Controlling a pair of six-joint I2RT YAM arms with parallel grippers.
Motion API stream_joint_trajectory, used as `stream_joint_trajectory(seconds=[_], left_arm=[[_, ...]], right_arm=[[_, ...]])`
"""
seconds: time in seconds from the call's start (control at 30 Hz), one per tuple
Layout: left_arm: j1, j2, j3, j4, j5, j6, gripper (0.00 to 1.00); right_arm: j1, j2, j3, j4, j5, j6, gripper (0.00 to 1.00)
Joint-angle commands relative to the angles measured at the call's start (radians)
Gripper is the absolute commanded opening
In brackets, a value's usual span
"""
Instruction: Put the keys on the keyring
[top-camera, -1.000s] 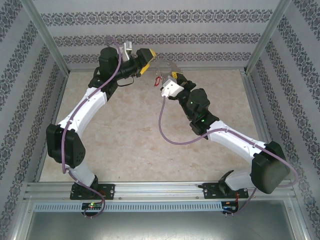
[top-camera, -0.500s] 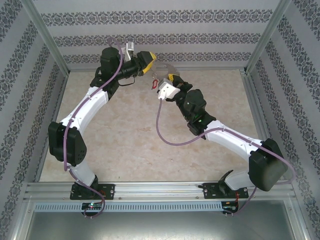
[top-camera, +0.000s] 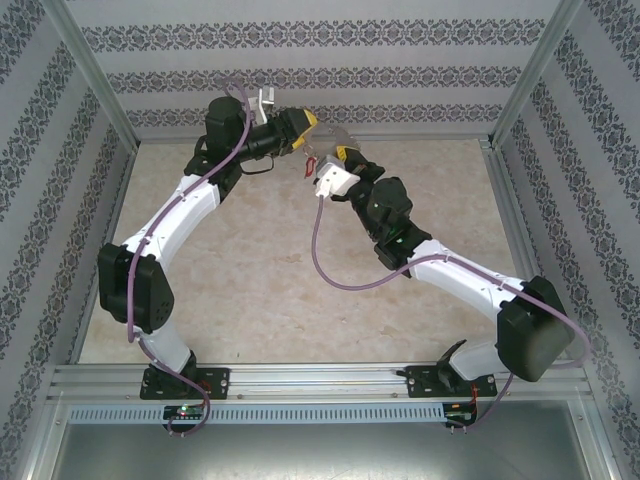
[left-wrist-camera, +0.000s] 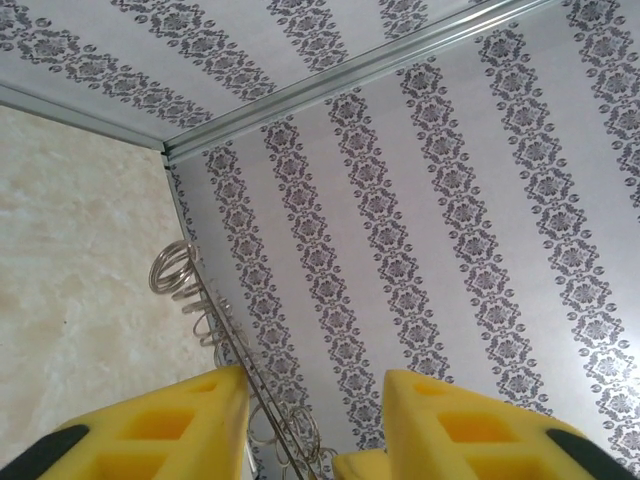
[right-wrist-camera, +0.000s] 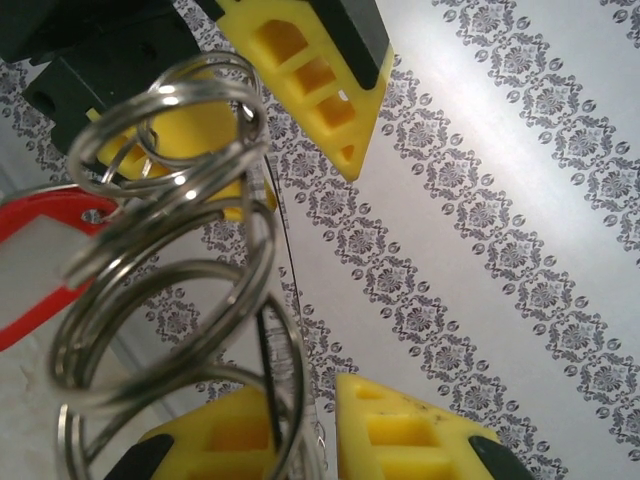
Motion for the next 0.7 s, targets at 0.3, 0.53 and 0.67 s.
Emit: stream_joint_trajectory(seconds=[0.3, 0.53, 0.67], left_arm=[[-0.023, -0.056, -0.034, 0.035, 0.017, 0.035, 0.11], [-0.026, -0.073, -0.053, 0.082, -0.037, 0.022, 0.00], [-0.040, -0.092, -0.092, 0.188, -0.121, -0.015, 0.00]], right_arm=[[-0.007, 0.025, 0.066, 0.062, 0.016, 0.012, 0.00], [-0.060, -0.022, 0.081, -0.008, -0.004, 0.171, 0.25], [-0.121, -0.092, 0.069, -0.108, -0.043, 0.344, 0.52]])
